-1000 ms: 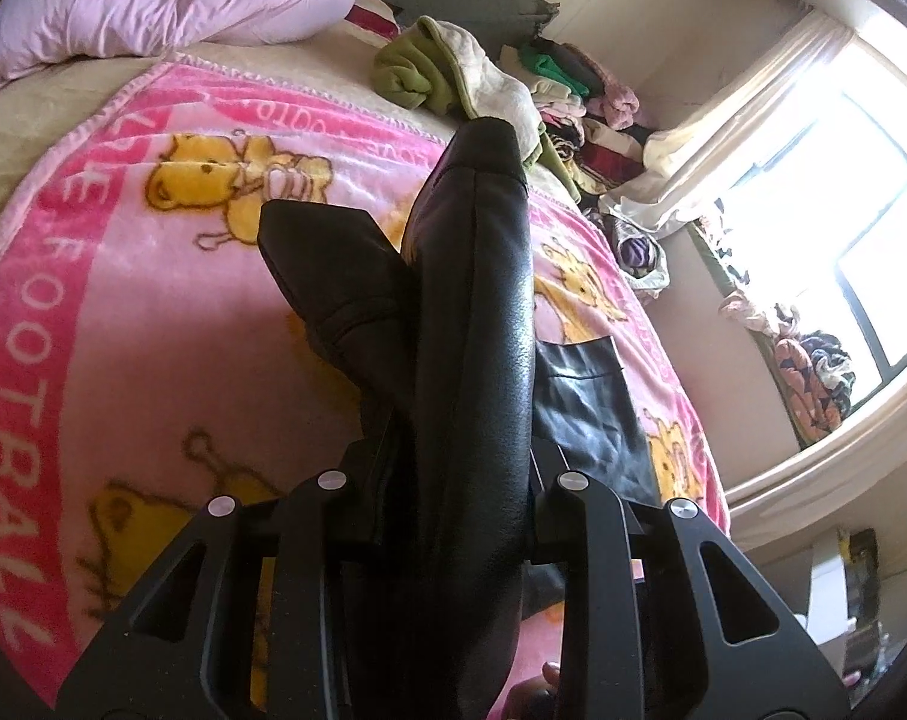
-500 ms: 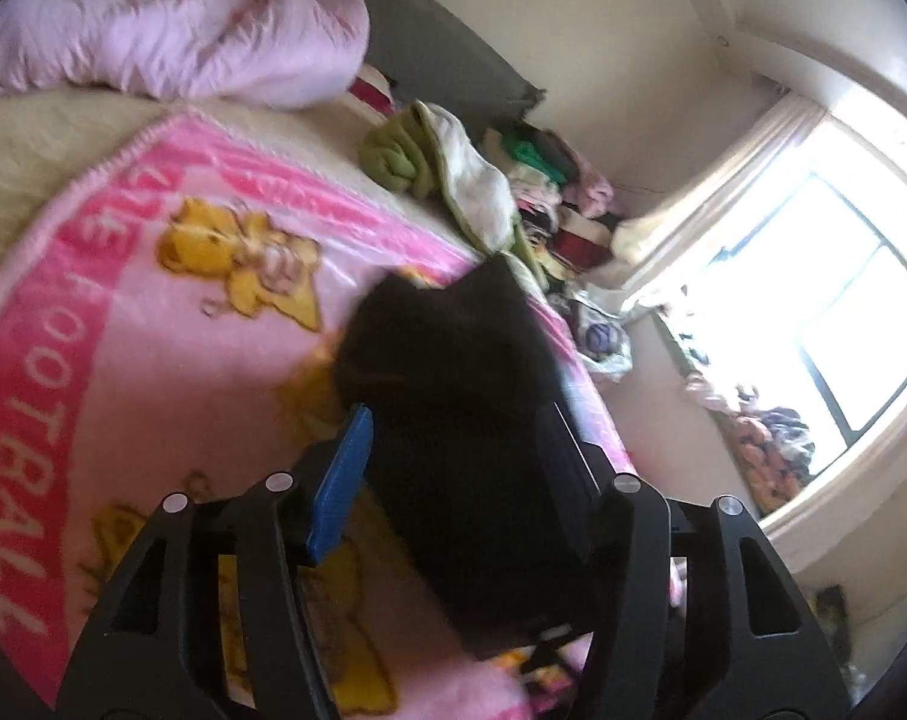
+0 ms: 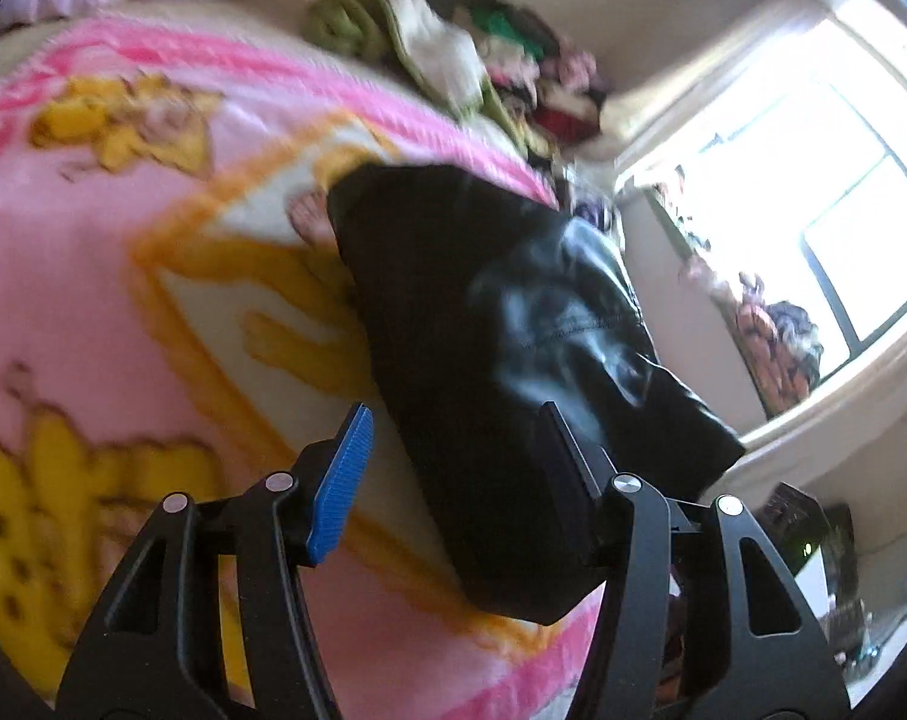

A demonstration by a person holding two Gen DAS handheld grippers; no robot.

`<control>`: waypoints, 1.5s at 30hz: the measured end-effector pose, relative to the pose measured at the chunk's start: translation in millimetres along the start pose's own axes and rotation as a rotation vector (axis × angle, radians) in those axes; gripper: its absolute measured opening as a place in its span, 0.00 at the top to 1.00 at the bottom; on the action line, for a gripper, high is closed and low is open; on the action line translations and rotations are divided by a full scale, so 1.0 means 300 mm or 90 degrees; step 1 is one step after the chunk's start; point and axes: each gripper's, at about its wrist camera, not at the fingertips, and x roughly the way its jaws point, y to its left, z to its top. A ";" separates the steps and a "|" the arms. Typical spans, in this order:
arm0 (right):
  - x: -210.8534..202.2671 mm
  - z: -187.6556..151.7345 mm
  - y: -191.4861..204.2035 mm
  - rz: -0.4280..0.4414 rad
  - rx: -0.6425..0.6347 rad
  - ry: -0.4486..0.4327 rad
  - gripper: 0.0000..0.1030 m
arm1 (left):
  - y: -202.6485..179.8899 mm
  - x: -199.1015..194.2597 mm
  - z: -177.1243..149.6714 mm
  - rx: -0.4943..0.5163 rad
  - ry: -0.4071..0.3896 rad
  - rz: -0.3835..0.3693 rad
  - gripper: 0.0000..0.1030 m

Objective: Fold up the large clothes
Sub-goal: 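Fold the lifted jacket over and lower it onto the blanket with both tools, then press and square the folded jacket bundle between both tools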

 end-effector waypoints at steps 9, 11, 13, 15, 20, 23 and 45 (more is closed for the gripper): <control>0.033 -0.100 -0.291 0.185 0.247 0.181 0.41 | -0.098 0.199 -0.044 0.054 0.062 0.040 0.43; -0.012 -0.075 -0.316 0.198 0.245 0.193 0.08 | -0.110 0.203 -0.039 0.061 0.063 0.048 0.43; -0.070 -0.035 -0.341 0.211 0.230 0.186 0.08 | -0.117 0.204 -0.035 0.073 0.061 0.059 0.43; -0.114 0.038 -0.392 0.211 0.224 0.166 0.08 | -0.124 0.197 -0.039 0.084 0.058 0.070 0.43; -0.028 0.217 -0.487 0.230 0.257 0.192 0.08 | -0.135 0.186 -0.042 0.092 0.054 0.086 0.43; 0.133 0.270 -0.505 0.197 0.250 0.277 0.08 | -0.147 0.182 -0.046 0.105 0.054 0.097 0.43; 0.238 0.377 -0.235 0.205 0.072 0.164 0.90 | -0.148 0.207 0.007 0.117 0.054 0.128 0.32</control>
